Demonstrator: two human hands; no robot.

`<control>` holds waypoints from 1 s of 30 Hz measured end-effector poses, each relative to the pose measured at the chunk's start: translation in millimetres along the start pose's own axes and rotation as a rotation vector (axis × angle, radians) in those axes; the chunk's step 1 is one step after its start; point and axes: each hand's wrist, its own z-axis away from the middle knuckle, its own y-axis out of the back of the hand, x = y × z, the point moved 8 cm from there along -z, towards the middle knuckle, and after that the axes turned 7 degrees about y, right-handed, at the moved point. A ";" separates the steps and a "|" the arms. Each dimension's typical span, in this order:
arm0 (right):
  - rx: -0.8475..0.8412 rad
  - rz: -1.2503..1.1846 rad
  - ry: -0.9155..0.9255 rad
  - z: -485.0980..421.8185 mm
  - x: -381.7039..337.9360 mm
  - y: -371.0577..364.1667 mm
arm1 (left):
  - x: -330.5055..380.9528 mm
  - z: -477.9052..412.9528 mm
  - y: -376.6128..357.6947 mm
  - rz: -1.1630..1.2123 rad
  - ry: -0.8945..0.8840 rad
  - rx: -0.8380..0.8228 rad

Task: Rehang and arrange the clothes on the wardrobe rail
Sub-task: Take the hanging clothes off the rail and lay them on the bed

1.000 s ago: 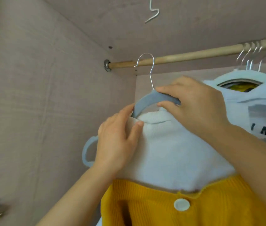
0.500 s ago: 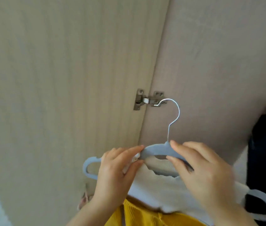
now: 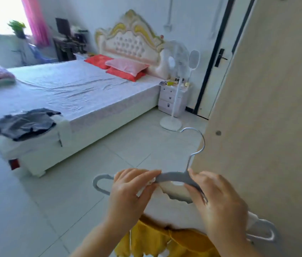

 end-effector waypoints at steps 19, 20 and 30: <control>-0.129 -0.539 0.220 -222.3 -199.2 -394.5 | -326.1 -150.0 217.9 -0.437 0.240 0.356; -0.122 -0.550 0.245 -233.4 -206.4 -413.0 | -340.8 -158.0 224.0 -0.445 0.256 0.386; -0.161 -0.707 0.397 -351.4 -257.7 -608.4 | -498.5 -259.9 264.1 -0.510 0.502 0.562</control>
